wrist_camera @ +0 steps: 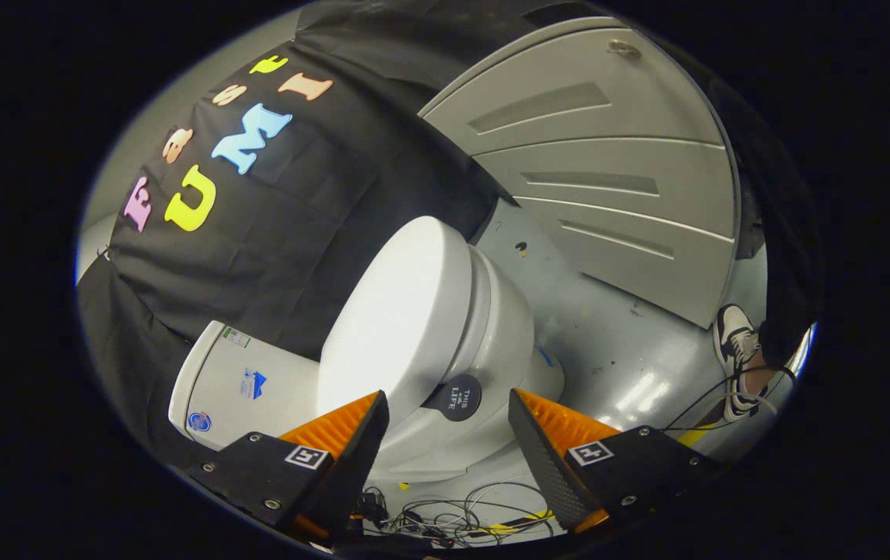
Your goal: Open the toilet lid.
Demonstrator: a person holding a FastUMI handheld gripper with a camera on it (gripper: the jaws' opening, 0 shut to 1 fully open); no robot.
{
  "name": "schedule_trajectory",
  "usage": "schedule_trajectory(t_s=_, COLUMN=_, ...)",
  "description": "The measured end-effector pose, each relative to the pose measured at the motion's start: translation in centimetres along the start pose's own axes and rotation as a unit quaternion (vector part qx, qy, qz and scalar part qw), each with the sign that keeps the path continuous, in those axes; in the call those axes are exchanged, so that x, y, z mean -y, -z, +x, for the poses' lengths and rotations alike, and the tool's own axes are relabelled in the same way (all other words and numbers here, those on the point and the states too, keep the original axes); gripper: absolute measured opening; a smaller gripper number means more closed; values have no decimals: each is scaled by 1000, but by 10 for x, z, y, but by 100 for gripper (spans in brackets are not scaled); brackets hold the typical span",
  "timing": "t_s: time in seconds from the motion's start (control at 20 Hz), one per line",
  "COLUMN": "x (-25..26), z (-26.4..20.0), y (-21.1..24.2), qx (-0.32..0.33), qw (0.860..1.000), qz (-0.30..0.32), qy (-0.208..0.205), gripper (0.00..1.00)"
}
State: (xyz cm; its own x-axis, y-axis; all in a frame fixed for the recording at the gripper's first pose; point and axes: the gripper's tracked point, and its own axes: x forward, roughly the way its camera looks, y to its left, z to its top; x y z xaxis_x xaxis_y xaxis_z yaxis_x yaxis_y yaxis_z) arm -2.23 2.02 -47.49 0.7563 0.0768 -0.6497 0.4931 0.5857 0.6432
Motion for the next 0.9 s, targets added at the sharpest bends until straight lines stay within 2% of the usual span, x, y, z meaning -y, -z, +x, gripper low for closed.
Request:
schedule_trajectory(t_s=0.25, x=9, z=21, y=16, qx=-19, qw=999, qz=26, qy=-14, gripper=95)
schedule_trajectory(t_s=0.45, x=-4, z=34, y=12, qx=-10, qw=998, qz=54, qy=-39, gripper=84)
schedule_trajectory(t_s=0.55, x=6, z=37, y=14, qx=-10, qw=998, qz=60, qy=-32, gripper=76)
schedule_trajectory(t_s=0.6, x=7, z=39, y=15, qx=-10, qw=997, qz=72, qy=-35, gripper=62)
schedule_trajectory(t_s=0.7, x=10, z=41, y=15, qx=-8, qw=994, qz=98, qy=-40, gripper=45)
schedule_trajectory(t_s=0.75, x=14, z=43, y=15, qx=-7, qw=994, qz=101, qy=-34, gripper=41)
schedule_trajectory(t_s=0.8, x=14, z=44, y=15, qx=-8, qw=993, qz=110, qy=-35, gripper=29)
schedule_trajectory(t_s=0.9, x=14, z=42, y=13, qx=0, qw=991, qz=125, qy=-43, gripper=22)
